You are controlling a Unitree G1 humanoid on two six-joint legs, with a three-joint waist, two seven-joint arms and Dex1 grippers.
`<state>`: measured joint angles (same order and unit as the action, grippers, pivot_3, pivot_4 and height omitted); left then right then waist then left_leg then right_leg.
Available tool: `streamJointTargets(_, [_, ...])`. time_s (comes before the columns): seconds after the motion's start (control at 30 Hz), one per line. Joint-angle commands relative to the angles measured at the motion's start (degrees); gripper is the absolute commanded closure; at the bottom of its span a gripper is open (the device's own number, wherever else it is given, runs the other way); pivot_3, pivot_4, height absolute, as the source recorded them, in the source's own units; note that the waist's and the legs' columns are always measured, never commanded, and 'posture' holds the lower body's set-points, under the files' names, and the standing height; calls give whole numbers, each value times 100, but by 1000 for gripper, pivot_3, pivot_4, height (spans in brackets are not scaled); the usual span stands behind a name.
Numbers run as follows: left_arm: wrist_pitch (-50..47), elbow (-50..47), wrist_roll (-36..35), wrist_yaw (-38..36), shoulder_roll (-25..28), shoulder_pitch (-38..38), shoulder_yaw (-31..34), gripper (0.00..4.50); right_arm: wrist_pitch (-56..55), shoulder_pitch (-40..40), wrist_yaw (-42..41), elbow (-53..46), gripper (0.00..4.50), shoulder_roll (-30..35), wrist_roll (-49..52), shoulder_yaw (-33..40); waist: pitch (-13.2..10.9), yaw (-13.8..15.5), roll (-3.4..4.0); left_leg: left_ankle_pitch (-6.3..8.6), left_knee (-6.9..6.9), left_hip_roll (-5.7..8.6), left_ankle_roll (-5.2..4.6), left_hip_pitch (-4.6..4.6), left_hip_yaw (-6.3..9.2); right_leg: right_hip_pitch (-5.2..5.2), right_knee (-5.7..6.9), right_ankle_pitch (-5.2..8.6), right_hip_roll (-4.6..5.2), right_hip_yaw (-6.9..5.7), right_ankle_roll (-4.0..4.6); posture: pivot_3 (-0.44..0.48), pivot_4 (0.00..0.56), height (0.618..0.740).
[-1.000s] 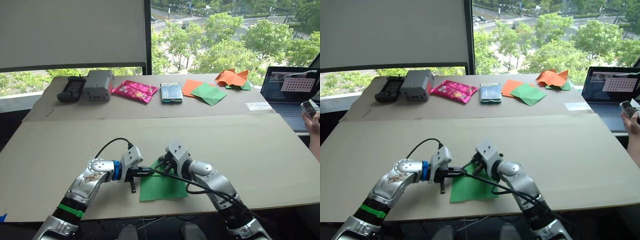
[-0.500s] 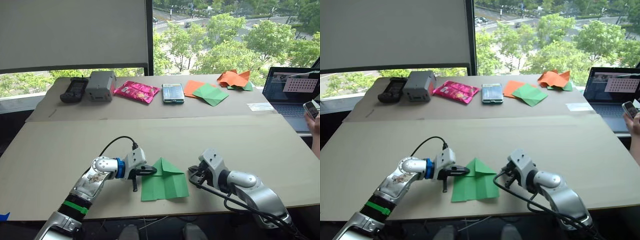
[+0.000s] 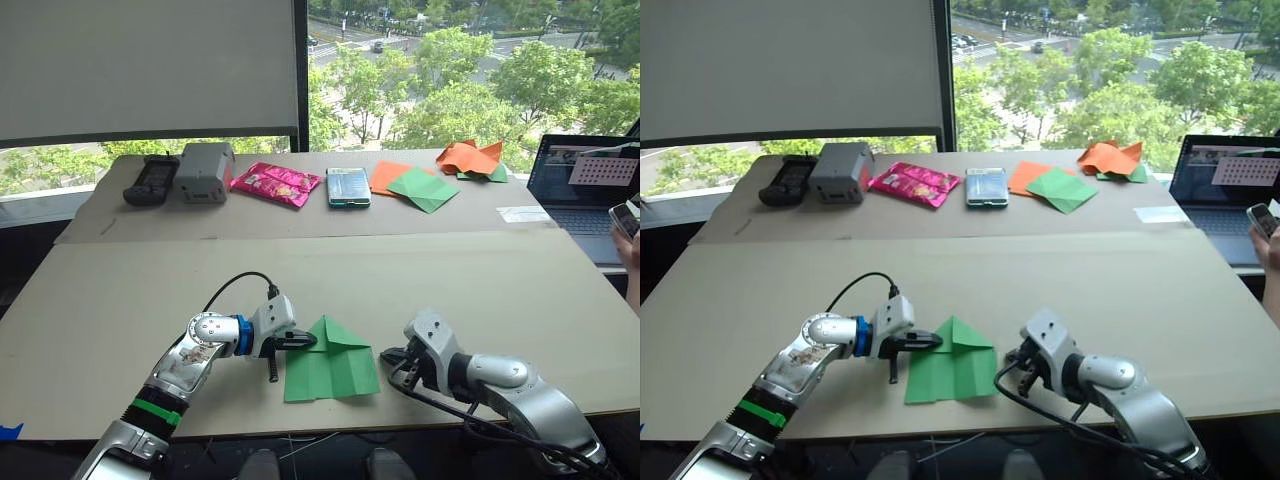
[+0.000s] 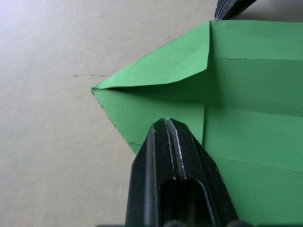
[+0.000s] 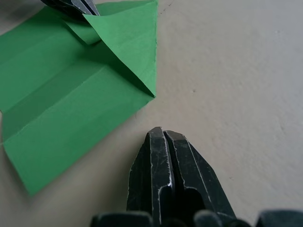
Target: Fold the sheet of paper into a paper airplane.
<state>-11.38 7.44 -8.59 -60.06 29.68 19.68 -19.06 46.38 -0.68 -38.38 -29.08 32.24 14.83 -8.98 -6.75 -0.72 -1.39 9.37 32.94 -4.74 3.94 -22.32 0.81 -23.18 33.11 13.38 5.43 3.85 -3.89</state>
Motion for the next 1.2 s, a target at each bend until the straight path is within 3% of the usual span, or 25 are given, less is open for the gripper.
streamJointTargets(0.03, [-142, 263, 297, 36, 18, -67, -173, 4472, -60, 7, 20, -19, 4500, -200, 279, 90, 0, 6, 0, 0, 0, 0, 0, -1, 0, 0, 0, 0, 0, 0, 0, 0, 150, 718])
streamJointTargets(0.53, [-121, 320, 323, -1, 23, 11, -175, 4472, 13, -46, 195, -61, 4500, -883, 1225, 700, -1, 8, 3, 0, 0, 0, 0, -7, 2, -1, 0, 0, -1, 0, 0, 0, 150, 718])
streamJointTargets(1.2, [-254, 14, 364, -360, -40, 335, -420, 4472, -160, -550, 615, 360, 4500, -1278, 1019, -211, 7, 11, 20, 0, -2, 0, -1, -15, 6, -2, 1, 0, -8, 0, 0, 0, 150, 718])
